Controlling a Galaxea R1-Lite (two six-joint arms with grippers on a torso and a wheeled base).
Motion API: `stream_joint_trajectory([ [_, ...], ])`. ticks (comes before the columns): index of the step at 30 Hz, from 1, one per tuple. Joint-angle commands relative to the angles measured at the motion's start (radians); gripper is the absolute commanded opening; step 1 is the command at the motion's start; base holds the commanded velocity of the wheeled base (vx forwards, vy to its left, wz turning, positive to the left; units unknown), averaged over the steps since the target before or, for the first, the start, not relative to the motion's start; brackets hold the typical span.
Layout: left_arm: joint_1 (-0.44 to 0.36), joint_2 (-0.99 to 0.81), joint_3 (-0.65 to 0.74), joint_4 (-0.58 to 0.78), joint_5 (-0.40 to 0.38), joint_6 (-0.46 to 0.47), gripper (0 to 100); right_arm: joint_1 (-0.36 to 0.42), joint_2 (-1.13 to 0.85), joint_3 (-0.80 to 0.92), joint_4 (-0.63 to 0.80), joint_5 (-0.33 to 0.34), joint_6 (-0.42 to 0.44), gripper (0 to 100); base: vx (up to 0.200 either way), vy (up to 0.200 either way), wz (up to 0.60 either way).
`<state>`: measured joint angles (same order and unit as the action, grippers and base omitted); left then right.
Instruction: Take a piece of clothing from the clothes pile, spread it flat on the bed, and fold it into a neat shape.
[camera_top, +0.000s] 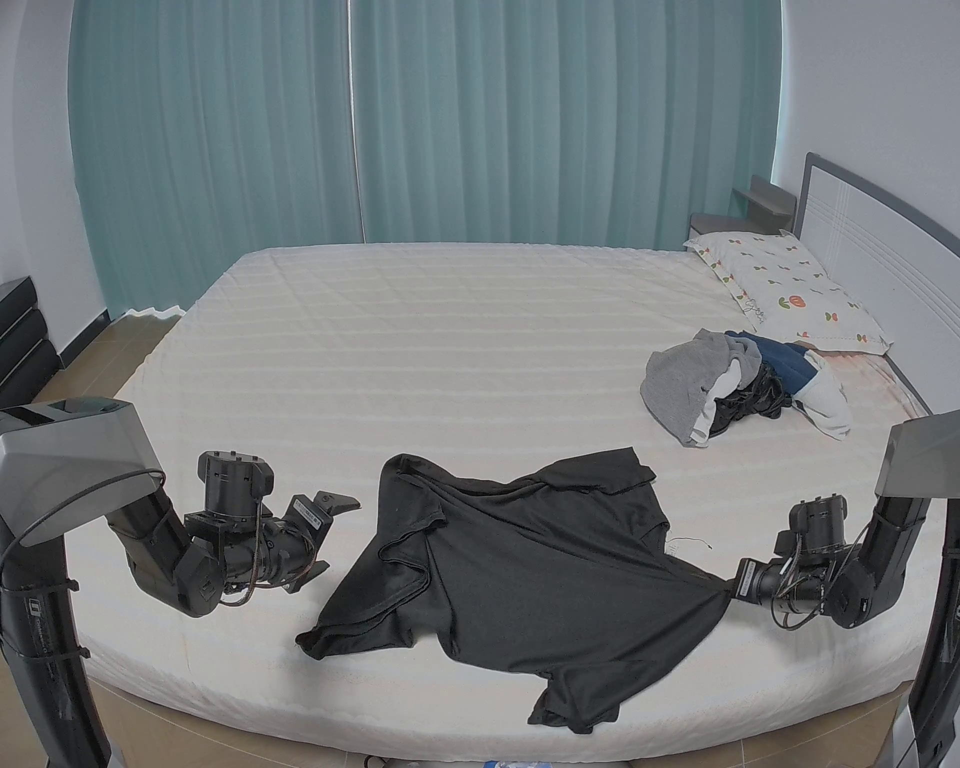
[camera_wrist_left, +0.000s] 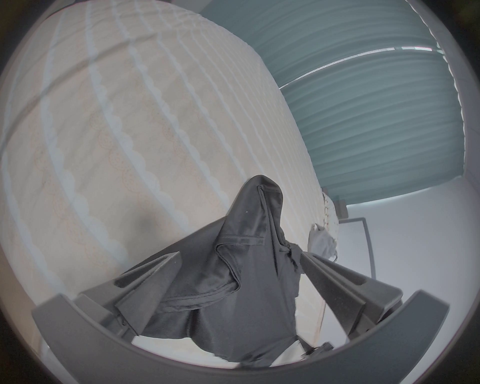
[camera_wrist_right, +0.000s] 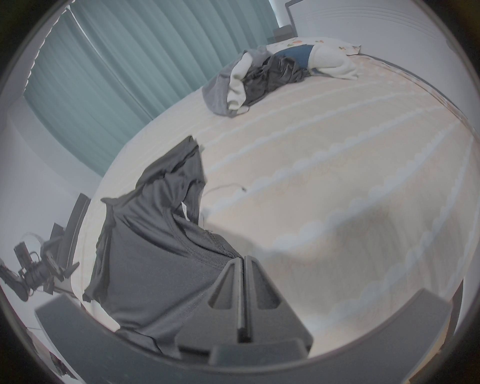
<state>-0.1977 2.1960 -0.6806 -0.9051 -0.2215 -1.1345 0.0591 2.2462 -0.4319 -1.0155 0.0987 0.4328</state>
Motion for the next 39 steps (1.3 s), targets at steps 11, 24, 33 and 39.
stream_joint_trajectory([
  [11,-0.032,0.018,0.056,0.006,0.001,0.151,100,-0.173,0.006,-0.119,-0.021,0.029,0.003,0,0.000,0.000,0.00],
  [24,-0.039,0.013,0.135,0.006,0.005,0.271,100,-0.165,0.059,-0.125,-0.113,-0.002,0.020,100,0.000,0.000,0.00],
  [33,-0.039,0.010,0.136,0.000,0.011,0.252,100,-0.097,-0.039,-0.085,-0.067,0.035,0.029,100,0.000,0.000,0.00],
  [39,-0.037,-0.019,0.174,0.000,-0.004,0.196,100,0.001,-0.135,0.117,-0.078,0.068,0.098,100,0.000,0.000,0.00],
])
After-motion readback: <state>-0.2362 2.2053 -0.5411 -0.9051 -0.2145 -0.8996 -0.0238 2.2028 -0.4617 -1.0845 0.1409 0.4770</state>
